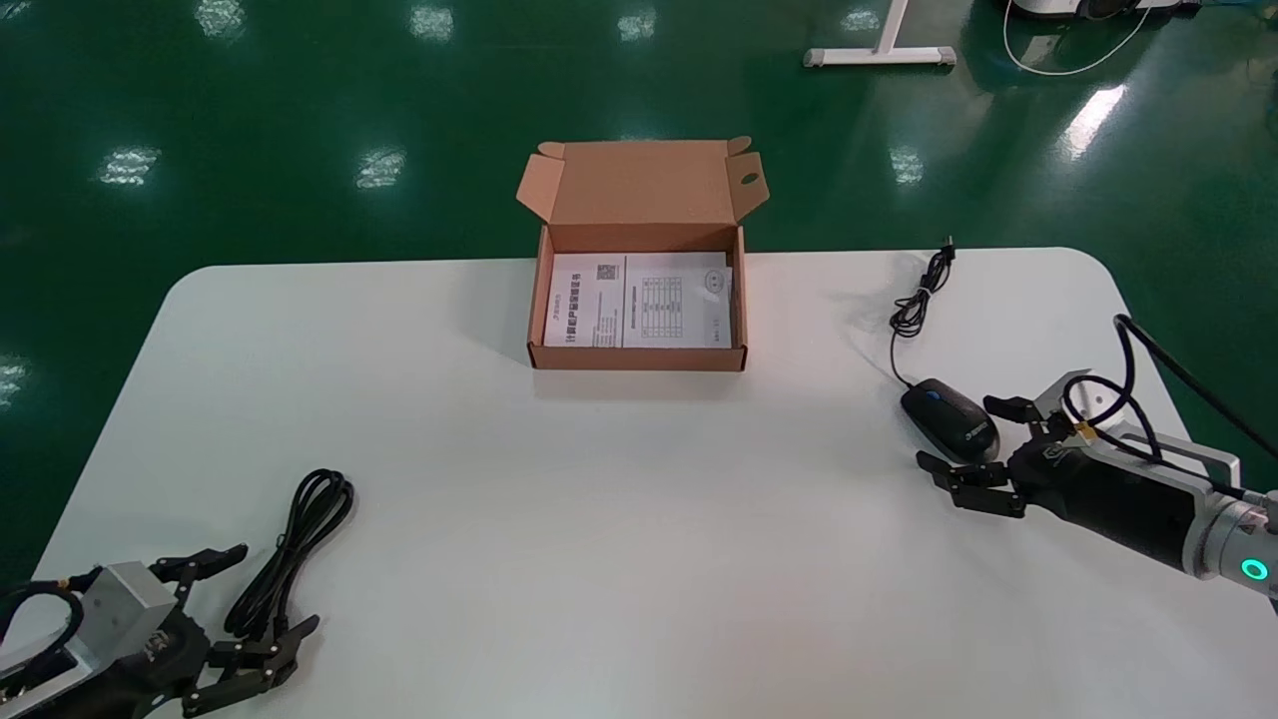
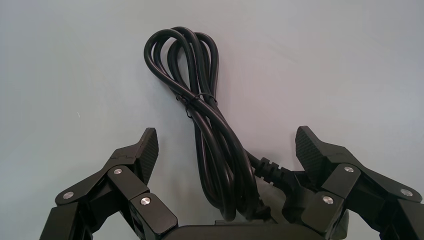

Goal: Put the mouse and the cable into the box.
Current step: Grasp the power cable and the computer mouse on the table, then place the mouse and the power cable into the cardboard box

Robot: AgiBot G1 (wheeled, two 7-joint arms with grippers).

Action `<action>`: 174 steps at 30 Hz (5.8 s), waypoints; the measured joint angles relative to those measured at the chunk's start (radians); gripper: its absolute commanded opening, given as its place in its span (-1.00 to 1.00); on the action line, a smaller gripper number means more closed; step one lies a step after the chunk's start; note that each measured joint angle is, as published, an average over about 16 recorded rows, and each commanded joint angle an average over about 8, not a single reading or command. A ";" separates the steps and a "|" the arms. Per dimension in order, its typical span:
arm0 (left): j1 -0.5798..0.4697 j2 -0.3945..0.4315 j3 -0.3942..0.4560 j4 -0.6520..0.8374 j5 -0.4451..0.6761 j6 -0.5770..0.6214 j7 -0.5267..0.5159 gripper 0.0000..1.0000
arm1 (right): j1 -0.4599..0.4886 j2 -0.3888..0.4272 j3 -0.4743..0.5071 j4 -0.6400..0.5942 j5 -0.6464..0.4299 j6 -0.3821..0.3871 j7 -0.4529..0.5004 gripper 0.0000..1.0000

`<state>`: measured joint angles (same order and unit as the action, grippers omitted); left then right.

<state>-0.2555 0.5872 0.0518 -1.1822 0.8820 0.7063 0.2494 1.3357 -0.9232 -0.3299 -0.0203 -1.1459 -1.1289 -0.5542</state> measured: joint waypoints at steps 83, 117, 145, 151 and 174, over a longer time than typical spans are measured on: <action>-0.493 0.050 0.081 -0.162 0.218 0.015 0.233 -1.00 | 0.237 -0.156 -0.048 0.489 -0.028 0.032 0.213 -1.00; -0.827 0.161 0.201 -0.157 0.444 0.000 0.357 -1.00 | 0.103 -0.212 -0.129 0.643 -0.125 0.117 0.339 -1.00; -0.894 0.226 0.260 -0.158 0.510 0.012 0.379 -1.00 | 0.226 -0.364 -0.111 0.146 -0.106 0.111 -0.021 1.00; -0.917 0.263 0.278 -0.143 0.529 0.007 0.401 -1.00 | 0.241 -0.371 -0.105 0.104 -0.097 0.101 -0.053 1.00; -1.047 0.540 0.344 0.123 0.511 0.053 0.687 -1.00 | 0.286 -0.222 -0.071 0.056 -0.051 0.007 -0.096 1.00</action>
<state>-1.3028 1.1271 0.3955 -1.0595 1.3932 0.7591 0.9360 1.6216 -1.1449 -0.4011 0.0353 -1.1968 -1.1220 -0.6504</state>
